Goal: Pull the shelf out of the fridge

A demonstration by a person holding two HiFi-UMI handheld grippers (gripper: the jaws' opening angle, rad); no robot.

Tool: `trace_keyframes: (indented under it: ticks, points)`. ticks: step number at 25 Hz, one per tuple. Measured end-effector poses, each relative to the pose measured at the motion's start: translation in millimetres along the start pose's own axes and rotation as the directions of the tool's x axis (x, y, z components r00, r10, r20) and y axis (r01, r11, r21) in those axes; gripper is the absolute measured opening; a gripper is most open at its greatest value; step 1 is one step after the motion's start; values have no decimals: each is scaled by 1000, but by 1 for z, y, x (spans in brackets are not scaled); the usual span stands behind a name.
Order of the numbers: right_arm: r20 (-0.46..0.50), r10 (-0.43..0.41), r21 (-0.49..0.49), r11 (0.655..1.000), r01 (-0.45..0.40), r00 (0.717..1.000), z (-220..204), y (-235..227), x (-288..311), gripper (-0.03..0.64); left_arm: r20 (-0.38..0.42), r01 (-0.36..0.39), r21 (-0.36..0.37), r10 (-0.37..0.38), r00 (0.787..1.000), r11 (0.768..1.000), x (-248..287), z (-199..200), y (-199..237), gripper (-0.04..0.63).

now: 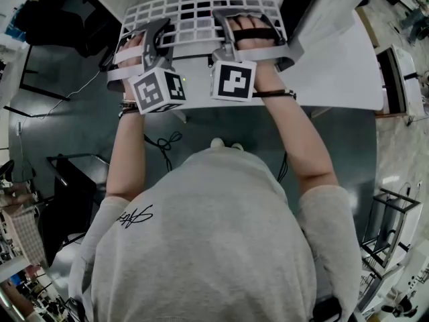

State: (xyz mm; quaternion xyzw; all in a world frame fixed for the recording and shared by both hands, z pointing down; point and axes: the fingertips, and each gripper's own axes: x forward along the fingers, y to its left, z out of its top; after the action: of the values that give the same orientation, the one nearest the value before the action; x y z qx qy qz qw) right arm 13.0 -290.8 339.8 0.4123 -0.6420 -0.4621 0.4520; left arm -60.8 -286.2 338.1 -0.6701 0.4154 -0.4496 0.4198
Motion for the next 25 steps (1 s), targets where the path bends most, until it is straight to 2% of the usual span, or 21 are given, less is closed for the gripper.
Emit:
trace_keyframes:
  ticks: [25]
  points:
    - [16,-22,4,1000,22,1000,3,0,-13,49,7,-3,6,3,1000,1000,-11,3,-5,55]
